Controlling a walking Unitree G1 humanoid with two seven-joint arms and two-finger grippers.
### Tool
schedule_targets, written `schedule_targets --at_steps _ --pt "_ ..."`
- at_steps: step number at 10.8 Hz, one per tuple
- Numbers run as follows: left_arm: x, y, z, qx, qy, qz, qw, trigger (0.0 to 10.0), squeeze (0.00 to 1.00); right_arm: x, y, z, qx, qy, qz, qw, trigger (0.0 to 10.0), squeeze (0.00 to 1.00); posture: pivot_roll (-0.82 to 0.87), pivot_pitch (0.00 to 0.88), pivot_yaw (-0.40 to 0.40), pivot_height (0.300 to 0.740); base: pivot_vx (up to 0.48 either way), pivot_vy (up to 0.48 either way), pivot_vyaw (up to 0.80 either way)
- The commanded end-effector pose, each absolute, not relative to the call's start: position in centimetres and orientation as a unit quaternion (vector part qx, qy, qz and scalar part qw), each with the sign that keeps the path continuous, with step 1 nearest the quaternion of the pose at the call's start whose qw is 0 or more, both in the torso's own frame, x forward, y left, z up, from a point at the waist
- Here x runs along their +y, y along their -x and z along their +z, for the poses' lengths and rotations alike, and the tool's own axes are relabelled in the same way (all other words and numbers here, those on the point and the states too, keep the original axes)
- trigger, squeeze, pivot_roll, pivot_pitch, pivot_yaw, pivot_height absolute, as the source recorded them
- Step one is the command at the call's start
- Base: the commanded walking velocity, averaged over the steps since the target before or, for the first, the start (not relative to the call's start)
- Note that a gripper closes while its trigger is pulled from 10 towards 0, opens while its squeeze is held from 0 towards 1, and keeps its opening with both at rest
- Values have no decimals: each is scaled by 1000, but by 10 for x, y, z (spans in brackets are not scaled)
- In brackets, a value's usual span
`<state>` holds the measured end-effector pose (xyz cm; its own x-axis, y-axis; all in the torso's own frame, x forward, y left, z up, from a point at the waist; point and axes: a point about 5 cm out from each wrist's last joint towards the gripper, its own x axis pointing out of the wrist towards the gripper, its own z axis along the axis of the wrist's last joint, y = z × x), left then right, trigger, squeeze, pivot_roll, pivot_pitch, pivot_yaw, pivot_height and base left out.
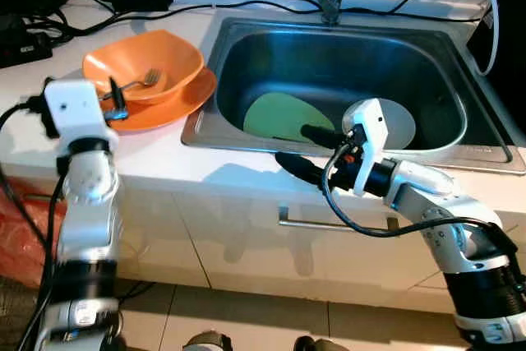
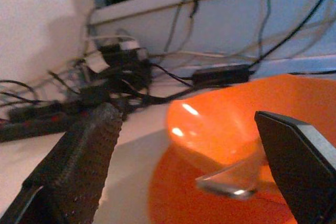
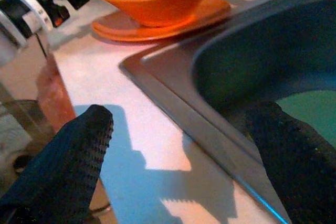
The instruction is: Kitchen organization
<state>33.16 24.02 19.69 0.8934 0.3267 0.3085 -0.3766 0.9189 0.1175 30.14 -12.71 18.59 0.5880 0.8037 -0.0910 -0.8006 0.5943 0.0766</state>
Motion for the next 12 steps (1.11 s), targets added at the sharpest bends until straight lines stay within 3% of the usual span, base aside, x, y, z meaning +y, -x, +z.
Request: schedule_targets --at_steps 1,2,4,5,6,7,12 --pt "239 -335 190 -124 -68 165 976 10000 400 -137 -303 185 52 -1 429 902 10000 0 29 92 8 740 0 0 0" --pt "235 -340 189 -123 -61 139 981 10000 0 -147 -310 186 42 5 396 917 10000 0 24 93 12 740 0 0 0" --pt "229 -346 187 -120 -48 98 987 10000 0 -164 -317 193 34 7 368 929 10000 0 19 95 16 740 0 0 0" --pt "227 -347 186 -119 -39 85 989 3216 0 -166 -320 197 29 9 363 931 10000 0 17 96 21 740 0 0 0" --pt "226 -348 185 -117 -34 83 989 510 0 -166 -322 198 25 12 362 932 10000 0 17 96 21 740 0 0 0" --pt "224 -349 185 -119 -26 76 990 0 0 -165 -324 201 17 12 360 933 10000 0 18 97 25 740 0 0 0" --pt "227 -350 198 -151 -29 73 985 0 0 -160 -317 198 33 2 408 912 10000 0 24 97 30 740 0 0 0"
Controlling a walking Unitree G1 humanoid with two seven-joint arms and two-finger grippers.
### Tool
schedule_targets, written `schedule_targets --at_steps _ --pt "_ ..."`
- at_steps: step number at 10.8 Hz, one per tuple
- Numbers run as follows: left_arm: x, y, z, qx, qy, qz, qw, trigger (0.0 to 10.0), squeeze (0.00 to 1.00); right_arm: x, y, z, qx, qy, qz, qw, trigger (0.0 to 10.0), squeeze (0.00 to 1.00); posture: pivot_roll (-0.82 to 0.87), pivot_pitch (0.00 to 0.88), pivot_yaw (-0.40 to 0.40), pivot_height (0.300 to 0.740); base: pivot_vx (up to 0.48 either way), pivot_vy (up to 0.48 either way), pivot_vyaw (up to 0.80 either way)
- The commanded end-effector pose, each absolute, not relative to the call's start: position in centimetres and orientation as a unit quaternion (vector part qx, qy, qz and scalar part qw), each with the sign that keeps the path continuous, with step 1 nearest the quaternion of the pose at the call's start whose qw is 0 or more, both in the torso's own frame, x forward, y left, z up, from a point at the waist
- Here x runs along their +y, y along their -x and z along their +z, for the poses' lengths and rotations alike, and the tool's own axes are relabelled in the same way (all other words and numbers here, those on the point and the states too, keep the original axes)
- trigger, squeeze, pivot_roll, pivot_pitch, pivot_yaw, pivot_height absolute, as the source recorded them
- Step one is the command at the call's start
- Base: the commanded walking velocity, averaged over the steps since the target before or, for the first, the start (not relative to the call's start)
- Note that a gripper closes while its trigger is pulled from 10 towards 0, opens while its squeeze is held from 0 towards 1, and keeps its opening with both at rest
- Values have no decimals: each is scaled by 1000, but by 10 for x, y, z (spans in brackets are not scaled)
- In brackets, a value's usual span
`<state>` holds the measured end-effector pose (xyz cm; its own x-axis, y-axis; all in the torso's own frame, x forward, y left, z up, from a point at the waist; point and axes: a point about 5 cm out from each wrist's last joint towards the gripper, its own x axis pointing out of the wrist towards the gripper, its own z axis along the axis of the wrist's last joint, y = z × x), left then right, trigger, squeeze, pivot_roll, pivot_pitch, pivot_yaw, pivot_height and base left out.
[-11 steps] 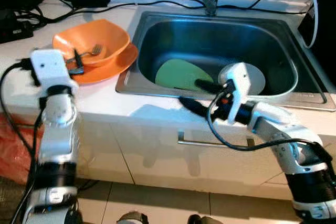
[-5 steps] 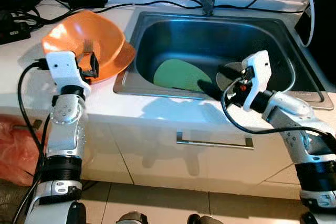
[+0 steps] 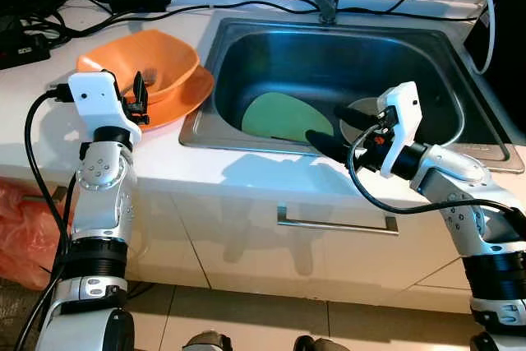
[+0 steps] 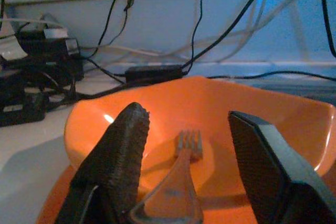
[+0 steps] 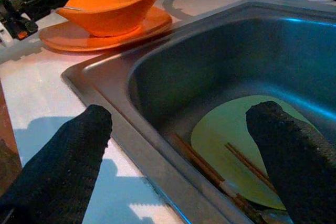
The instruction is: Kitchen organization
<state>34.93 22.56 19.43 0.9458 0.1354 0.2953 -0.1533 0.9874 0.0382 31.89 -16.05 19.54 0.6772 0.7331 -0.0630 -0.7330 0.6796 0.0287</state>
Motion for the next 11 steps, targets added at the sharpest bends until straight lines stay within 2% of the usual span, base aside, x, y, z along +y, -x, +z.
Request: schedule_targets --at_steps 1,11 --pt "225 -350 204 -172 -37 68 982 0 0 -160 -318 200 30 3 407 913 10000 0 24 96 29 740 0 0 0" --pt "224 -349 213 -204 -37 70 976 0 0 -160 -324 206 18 0 400 916 10000 0 21 95 23 740 0 0 0"
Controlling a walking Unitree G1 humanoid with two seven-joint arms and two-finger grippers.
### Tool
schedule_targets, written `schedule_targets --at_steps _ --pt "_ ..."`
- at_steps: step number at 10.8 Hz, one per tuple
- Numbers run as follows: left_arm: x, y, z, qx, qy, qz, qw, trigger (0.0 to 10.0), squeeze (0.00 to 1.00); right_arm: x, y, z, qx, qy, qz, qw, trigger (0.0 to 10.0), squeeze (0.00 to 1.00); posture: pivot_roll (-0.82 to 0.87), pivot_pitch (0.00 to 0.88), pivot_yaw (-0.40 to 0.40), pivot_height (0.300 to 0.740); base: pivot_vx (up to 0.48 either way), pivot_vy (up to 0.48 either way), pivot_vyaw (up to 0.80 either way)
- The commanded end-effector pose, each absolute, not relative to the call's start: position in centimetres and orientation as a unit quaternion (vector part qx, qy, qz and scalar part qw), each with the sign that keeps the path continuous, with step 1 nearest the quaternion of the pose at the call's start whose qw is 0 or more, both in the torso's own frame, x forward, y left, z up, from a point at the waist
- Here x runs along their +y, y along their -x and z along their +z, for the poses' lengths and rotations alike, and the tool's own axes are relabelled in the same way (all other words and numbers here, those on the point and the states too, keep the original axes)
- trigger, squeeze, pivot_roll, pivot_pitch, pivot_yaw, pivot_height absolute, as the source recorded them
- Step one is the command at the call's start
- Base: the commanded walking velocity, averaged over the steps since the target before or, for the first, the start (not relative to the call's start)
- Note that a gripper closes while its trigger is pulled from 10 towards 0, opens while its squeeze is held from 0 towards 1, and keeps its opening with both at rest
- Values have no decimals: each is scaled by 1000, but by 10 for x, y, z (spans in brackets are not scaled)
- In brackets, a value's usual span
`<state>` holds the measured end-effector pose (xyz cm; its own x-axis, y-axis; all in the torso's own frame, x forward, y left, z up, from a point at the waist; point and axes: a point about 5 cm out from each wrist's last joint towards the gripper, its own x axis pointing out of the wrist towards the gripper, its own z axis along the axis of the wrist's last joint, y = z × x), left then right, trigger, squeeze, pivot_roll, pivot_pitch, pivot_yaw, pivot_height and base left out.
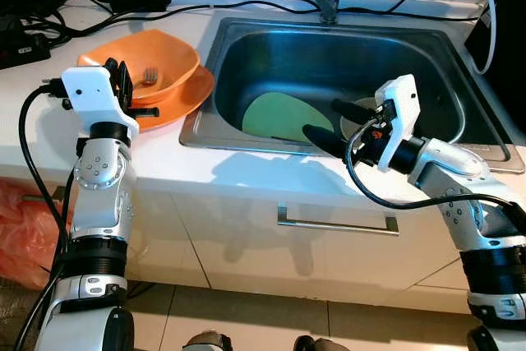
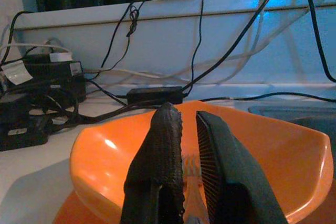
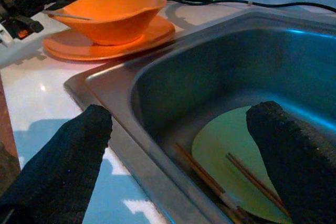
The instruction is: Kitchen organization
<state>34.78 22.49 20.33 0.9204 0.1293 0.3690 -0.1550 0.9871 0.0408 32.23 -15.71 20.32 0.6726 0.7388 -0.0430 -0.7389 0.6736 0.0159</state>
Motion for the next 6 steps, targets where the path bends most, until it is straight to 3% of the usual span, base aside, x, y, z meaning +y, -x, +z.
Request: schedule_targets --at_steps 1,3,6 --pt "223 -349 213 -204 -37 70 976 0 0 -162 -324 207 19 -1 399 917 10000 0 21 95 21 740 0 0 0" --pt "224 -349 213 -207 -37 72 975 0 0 -162 -324 206 23 -1 399 917 10000 0 20 94 16 740 0 0 0" --pt "214 -343 249 -299 -78 55 949 0 0 -160 -325 206 21 -4 399 917 10000 0 20 93 16 740 0 0 0"
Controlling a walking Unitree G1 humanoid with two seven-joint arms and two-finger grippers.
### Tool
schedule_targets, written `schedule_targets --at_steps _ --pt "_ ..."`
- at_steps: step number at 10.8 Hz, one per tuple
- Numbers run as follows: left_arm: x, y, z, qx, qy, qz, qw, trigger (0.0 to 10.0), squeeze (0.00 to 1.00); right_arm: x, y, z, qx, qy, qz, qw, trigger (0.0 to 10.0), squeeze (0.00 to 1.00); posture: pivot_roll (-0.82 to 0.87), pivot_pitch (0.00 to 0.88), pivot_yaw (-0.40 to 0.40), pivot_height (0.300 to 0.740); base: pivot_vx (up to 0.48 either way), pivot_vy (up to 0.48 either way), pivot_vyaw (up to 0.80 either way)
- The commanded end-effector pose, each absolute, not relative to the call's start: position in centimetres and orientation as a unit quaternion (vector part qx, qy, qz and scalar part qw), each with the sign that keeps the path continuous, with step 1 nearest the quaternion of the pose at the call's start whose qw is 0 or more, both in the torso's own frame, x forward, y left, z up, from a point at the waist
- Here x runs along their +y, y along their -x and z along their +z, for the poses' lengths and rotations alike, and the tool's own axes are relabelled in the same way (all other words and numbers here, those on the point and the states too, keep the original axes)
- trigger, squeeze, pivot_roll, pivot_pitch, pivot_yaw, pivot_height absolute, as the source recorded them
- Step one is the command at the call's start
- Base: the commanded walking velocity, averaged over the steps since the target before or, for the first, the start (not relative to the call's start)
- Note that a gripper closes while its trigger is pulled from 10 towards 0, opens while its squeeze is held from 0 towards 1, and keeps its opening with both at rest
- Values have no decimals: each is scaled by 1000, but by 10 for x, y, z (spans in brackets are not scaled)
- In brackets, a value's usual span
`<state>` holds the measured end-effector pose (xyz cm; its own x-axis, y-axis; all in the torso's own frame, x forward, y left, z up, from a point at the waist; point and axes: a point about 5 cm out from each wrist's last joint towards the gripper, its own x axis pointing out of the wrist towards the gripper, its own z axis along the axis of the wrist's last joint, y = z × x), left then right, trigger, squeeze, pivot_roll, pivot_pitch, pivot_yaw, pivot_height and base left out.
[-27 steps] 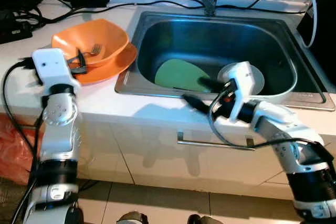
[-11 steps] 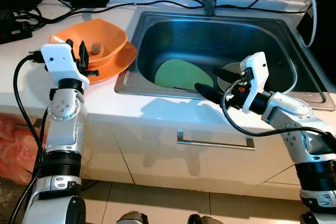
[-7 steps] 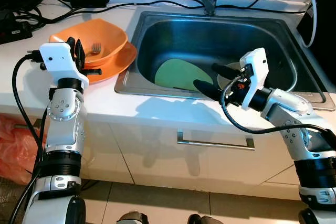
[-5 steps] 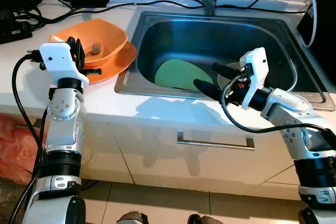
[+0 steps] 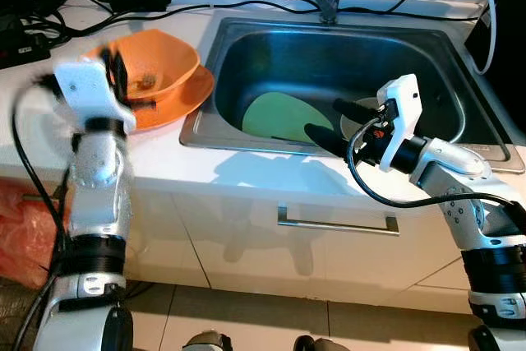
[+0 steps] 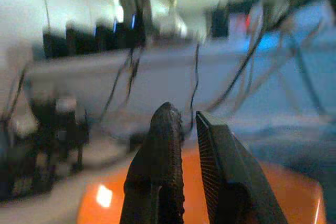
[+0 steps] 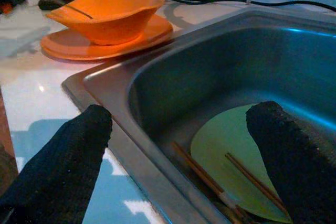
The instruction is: Kitchen organization
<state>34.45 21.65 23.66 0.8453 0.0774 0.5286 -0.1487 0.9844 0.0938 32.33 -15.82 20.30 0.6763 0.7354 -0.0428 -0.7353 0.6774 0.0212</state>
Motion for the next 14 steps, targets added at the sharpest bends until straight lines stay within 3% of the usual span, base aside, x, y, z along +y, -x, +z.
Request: schedule_targets --at_steps 1,4,7,14 --pt "200 -342 262 -326 -83 20 942 0 0 -160 -326 206 19 -8 397 918 10000 0 24 88 17 740 0 0 0" --pt "174 -340 270 -352 -94 -39 930 0 0 -159 -326 205 15 -21 389 921 10000 0 23 90 22 740 0 0 0" --pt "172 -341 265 -347 -92 -39 933 0 0 -160 -326 205 11 -26 381 924 10000 0 19 92 22 740 0 0 0" --pt "149 -340 321 -424 -18 -93 901 0 0 -155 -334 212 -5 -117 348 930 10000 0 23 91 24 740 0 0 0"
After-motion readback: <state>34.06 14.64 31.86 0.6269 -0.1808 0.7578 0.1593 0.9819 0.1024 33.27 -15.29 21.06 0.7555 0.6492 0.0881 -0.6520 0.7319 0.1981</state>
